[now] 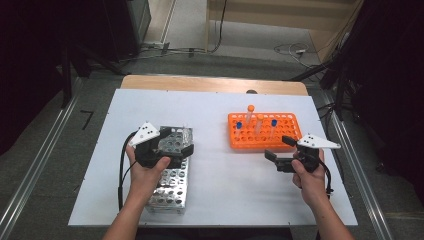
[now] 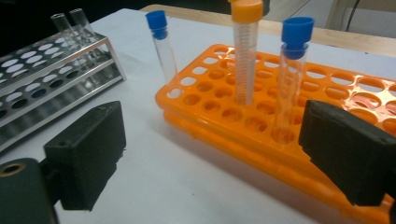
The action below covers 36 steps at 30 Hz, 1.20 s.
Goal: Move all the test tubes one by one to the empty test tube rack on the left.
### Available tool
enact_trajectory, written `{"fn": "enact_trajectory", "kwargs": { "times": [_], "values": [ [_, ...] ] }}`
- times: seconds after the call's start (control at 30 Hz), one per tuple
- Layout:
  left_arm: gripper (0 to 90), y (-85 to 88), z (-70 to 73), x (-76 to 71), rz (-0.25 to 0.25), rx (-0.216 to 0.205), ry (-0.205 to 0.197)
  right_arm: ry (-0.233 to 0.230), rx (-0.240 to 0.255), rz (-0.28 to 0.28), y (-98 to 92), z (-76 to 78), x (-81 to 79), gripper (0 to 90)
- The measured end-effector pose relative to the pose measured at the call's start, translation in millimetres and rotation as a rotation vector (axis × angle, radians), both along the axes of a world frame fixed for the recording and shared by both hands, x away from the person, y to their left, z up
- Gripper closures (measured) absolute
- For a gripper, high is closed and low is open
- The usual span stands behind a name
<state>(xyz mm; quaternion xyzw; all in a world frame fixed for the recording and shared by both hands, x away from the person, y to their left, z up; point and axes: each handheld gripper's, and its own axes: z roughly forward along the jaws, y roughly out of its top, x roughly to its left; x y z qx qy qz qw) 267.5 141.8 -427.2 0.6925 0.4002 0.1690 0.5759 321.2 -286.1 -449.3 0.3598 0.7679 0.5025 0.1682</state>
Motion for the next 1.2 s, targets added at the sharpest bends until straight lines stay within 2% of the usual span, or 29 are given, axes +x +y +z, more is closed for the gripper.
{"fn": "enact_trajectory", "kwargs": {
  "times": [0.17,0.27,0.37,0.53,0.6,0.77,0.97,1.13,1.2],
  "values": [
    [0.0,-1.8,-0.4,-1.8,-0.014,-0.002,-0.007,0.001,-0.010,-0.028,-0.6,0.3,14.3,12.4],
    [0.0,-3.1,-0.7,-2.1,-0.025,0.004,-0.002,0.013,0.009,-0.041,-2.1,-0.9,24.5,16.8],
    [0.0,-5.5,-1.5,-2.0,-0.038,0.010,0.002,0.041,-0.010,-0.099,-0.5,-3.4,34.6,24.6],
    [0.0,-5.9,-1.1,-2.0,-0.041,0.003,0.005,0.048,-0.024,-0.113,2.4,-11.1,45.7,40.9],
    [0.0,-5.8,-0.2,-2.8,-0.038,0.004,0.006,0.049,-0.037,-0.127,4.0,-14.2,48.5,45.2],
    [0.0,-4.5,3.4,-5.8,-0.037,-0.003,-0.003,0.060,-0.010,-0.141,7.0,-20.5,52.4,51.9],
    [0.0,-3.4,3.2,-6.6,-0.036,0.000,-0.001,0.076,-0.038,-0.179,9.8,-27.7,54.9,60.6],
    [0.0,-3.4,3.9,-8.7,-0.032,0.004,-0.004,0.046,-0.067,-0.182,9.6,-30.3,53.7,73.2],
    [0.0,-3.2,4.1,-9.2,-0.034,0.006,-0.004,0.034,-0.073,-0.183,9.2,-31.1,53.0,74.4]
  ]
}}
